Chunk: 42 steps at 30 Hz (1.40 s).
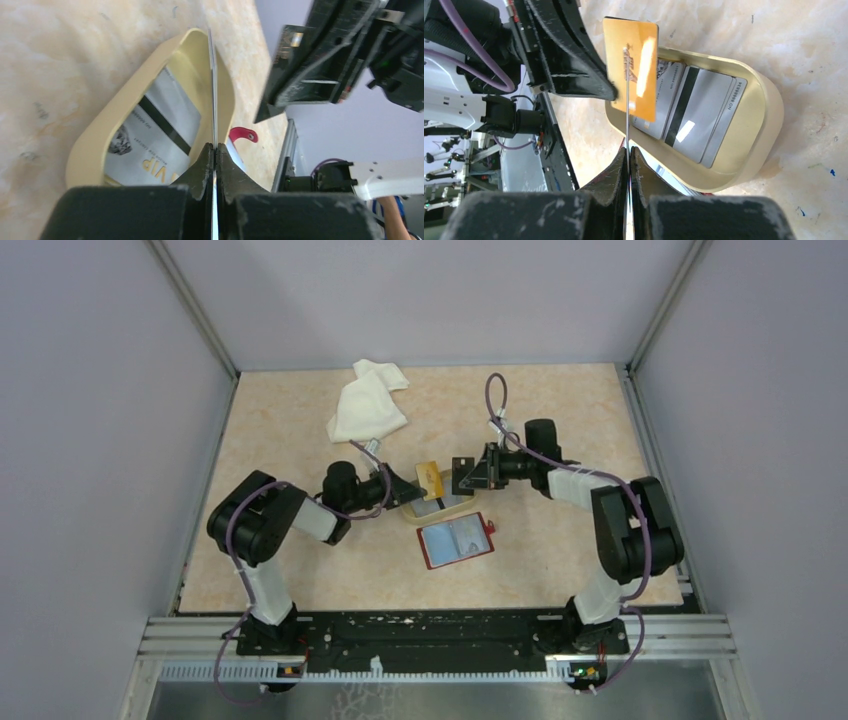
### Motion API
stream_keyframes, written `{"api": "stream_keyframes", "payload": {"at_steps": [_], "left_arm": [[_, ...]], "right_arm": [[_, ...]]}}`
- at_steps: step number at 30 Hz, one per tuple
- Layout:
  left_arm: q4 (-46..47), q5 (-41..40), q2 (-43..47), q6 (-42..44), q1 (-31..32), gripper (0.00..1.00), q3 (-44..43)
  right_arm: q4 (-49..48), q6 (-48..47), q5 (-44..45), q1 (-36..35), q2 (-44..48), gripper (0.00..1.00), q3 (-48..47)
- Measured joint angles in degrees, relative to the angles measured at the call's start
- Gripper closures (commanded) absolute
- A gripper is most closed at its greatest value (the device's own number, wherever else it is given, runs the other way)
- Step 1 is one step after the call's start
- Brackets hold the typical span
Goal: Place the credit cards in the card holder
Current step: Place the credit card in the storage box, then insert the credit card into the card holder.
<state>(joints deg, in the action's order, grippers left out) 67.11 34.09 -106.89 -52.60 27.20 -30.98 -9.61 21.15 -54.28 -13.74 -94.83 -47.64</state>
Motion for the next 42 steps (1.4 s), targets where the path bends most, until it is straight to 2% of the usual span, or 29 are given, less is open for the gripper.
{"api": "stream_keyframes", "payload": {"at_steps": [2, 6, 13, 18, 22, 24, 25, 28, 33, 36, 40, 42], "left_arm": [[-5.3, -1.9, 1.5, 2.2, 0.5, 1.00, -0.6], [-14.4, -4.9, 2.5, 6.1, 1.8, 0.91, -3.5], [-25.4, -8.7, 4.7, 10.1, 4.0, 0.55, -7.0], [-32.7, -13.3, 11.6, 13.3, 4.9, 0.45, -7.3], [-34.5, -15.6, 19.7, 16.6, 5.0, 0.37, -6.1], [-33.2, -15.6, 24.4, 18.7, 4.9, 0.30, -3.7], [-32.2, -15.3, 26.4, 19.5, 4.9, 0.25, -2.2], [-27.1, -13.7, 34.5, 21.5, 5.0, 0.02, 5.1], [-14.7, -12.2, 45.9, 20.4, 4.9, 0.01, 18.8], [-7.6, -9.6, 50.0, 18.2, 4.9, 0.05, 25.1], [-1.8, -6.1, 51.1, 16.2, 5.9, 0.09, 26.3], [1.4, -5.7, 50.2, 15.8, 7.5, 0.15, 26.3]], "right_arm": [[0.3, -0.7, -0.4, 0.0, 0.7, 1.00, 0.0], [0.5, -2.2, -2.1, 0.0, 2.6, 1.00, 0.0], [0.9, -4.8, -5.2, 0.0, 4.2, 1.00, 0.0], [3.3, -7.9, -7.1, 0.0, 4.8, 1.00, -0.2], [6.0, -11.5, -9.0, 0.0, 6.4, 1.00, -0.3], [9.0, -14.5, -10.3, 0.0, 7.2, 1.00, -1.3], [10.2, -16.1, -10.8, 0.0, 7.5, 1.00, -2.0], [15.1, -22.3, -12.0, -0.8, 8.8, 1.00, -4.2], [20.2, -30.5, -13.3, -5.2, 12.7, 1.00, -4.5], [22.5, -34.3, -14.0, -8.7, 13.3, 1.00, -4.5], [24.7, -36.9, -14.4, -12.2, 13.3, 1.00, -4.5], [25.6, -38.1, -14.3, -13.4, 13.2, 1.00, -4.6]]}}
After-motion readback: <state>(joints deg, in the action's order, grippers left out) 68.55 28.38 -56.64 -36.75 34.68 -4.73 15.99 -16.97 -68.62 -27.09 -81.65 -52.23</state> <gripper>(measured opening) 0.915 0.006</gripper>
